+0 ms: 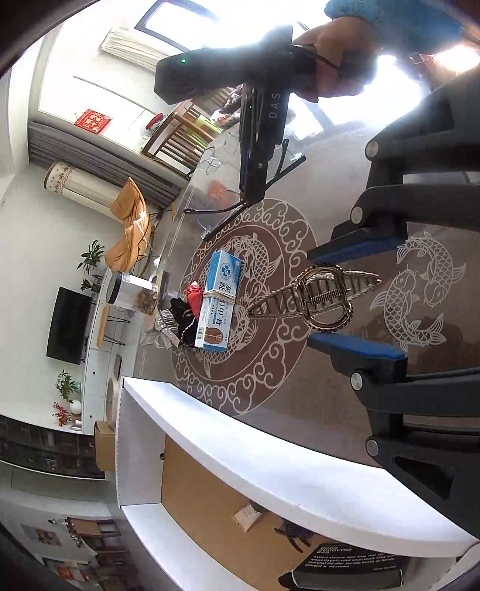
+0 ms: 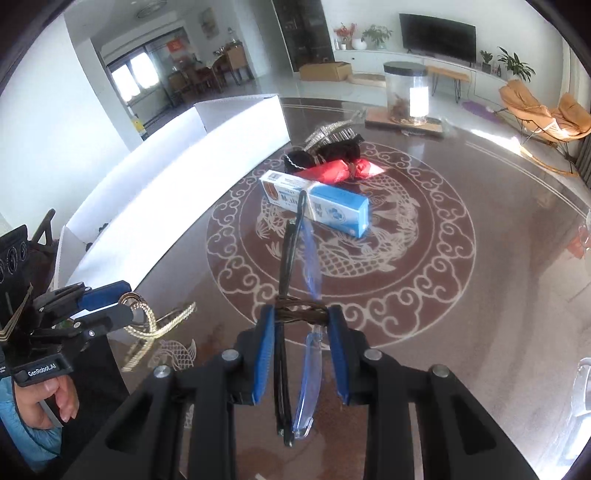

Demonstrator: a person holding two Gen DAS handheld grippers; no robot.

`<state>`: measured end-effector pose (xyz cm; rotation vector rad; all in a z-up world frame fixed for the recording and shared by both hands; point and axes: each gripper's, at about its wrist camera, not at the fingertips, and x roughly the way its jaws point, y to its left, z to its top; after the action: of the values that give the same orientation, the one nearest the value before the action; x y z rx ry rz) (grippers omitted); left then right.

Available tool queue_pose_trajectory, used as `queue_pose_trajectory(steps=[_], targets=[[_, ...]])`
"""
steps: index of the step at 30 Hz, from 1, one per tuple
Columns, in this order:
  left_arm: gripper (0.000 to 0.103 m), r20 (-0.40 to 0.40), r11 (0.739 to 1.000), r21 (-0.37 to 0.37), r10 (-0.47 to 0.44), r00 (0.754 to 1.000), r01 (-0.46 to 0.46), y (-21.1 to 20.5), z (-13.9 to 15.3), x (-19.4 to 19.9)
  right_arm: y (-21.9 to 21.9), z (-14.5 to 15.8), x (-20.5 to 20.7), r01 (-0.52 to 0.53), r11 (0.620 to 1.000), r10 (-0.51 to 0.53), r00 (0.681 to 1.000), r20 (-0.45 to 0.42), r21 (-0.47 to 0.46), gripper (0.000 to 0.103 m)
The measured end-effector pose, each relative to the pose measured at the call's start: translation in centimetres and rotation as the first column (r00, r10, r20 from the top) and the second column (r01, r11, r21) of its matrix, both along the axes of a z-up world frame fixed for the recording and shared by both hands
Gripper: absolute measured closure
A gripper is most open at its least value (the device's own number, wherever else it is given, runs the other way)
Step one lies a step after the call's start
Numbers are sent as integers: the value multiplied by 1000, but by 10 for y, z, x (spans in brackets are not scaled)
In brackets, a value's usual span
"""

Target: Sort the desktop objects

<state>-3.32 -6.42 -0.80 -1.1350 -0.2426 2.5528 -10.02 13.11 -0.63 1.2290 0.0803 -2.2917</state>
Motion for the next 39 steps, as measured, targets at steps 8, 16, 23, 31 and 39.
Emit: queue_pose_trajectory(steps=[8,16,23,31,39], targets=[[69,-73,993,91,77,994,-70,-63,61,-2,-72,63,-20,-98,993,90,990,-111,-72,74],[69,-111,983,48,184,977,-179,-146,105,-6,-165,98,-38,-226,966,207,968,-145,-130,74],[33,18,994,-92,59,998,-57,-109,64,33,-165,100,-14,-259,948,233,960,-154,-184,73],[14,193,974,-179,175,966,-141,-32,-38,68,-105,90,21,-224,947,195,971,-142,-231,73],[10,250,919,-279,349,903,-278,-19,-75,39,-83,110,43,-248,941,203,959,-198,-232,73]])
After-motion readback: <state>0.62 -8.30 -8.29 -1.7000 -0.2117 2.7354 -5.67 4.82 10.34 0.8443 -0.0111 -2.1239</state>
